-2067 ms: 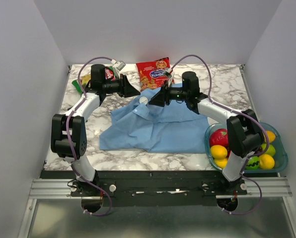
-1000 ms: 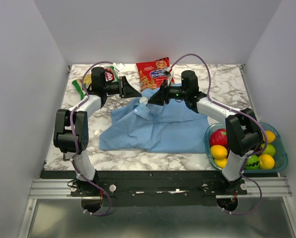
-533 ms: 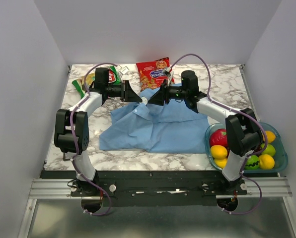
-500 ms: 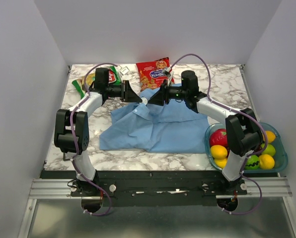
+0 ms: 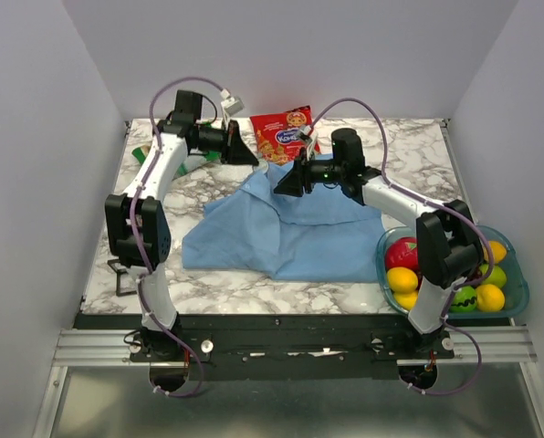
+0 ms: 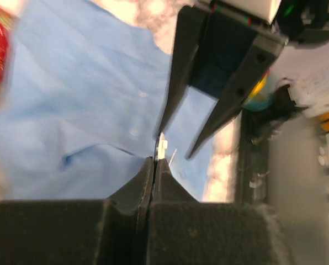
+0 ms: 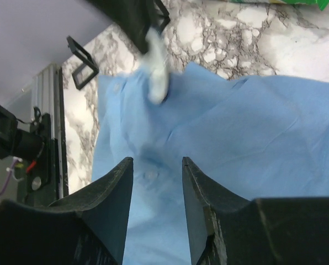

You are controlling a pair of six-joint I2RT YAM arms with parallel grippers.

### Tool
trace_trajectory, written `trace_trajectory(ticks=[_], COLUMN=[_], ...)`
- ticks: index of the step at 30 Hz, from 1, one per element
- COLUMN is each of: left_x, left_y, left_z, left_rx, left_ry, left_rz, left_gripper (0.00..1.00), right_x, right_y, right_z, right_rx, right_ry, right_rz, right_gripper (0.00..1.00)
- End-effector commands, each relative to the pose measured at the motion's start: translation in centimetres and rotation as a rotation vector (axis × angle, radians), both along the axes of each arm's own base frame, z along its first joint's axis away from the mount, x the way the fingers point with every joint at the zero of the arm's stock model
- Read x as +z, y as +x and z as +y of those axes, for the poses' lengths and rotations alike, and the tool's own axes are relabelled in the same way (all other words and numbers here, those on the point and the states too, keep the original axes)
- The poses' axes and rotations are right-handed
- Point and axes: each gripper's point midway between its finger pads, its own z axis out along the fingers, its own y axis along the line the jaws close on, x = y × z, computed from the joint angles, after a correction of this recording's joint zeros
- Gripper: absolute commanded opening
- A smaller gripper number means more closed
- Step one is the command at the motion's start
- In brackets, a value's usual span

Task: Remove the brooch from the garment
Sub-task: Remove the brooch from the clothes.

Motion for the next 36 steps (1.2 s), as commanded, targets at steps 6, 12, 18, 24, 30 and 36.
trace_trajectory(ticks=[6,12,18,24,30,36], left_x=[-2.2,-4.0,-2.7,-2.1,0.2,9.3], left_y=[-5.3,-2.7,-0.3,-0.4,-1.4,-0.3], left_z=[6.2,8.0,9.9,12.1,12.3,8.3], left_rx=[-0.389,-0.354,-0.239,-0.147,-0.101,0.362], left_ry=[0.621,0.940,1.125,1.232,1.216,0.631], left_rz=[-0.504,-0.906,-1.036,-1.006,-1.049,-0.670], left_gripper=[0.00,0.00,0.00,0.00,0.00,0.00], right_x=[2.9,4.3,4.7,5.1,5.0,8.6], right_y=[-1.1,-1.3,-0.8,-0.6,-0.6,-1.0], right_z=[-1.7,-2.6,-3.7,-3.7,-3.6,-2.8], right_rx=[0.062,0.017,-0.046,-0.046,-0.041,-0.021], right_ry=[-0.090,-0.111,-0.147,-0.145,-0.139,-0.050], right_rz=[-0.198,-0.244,-0.293,-0.312,-0.304,-0.326], right_gripper=[0.49,0.49,0.49,0.49,0.49,0.49])
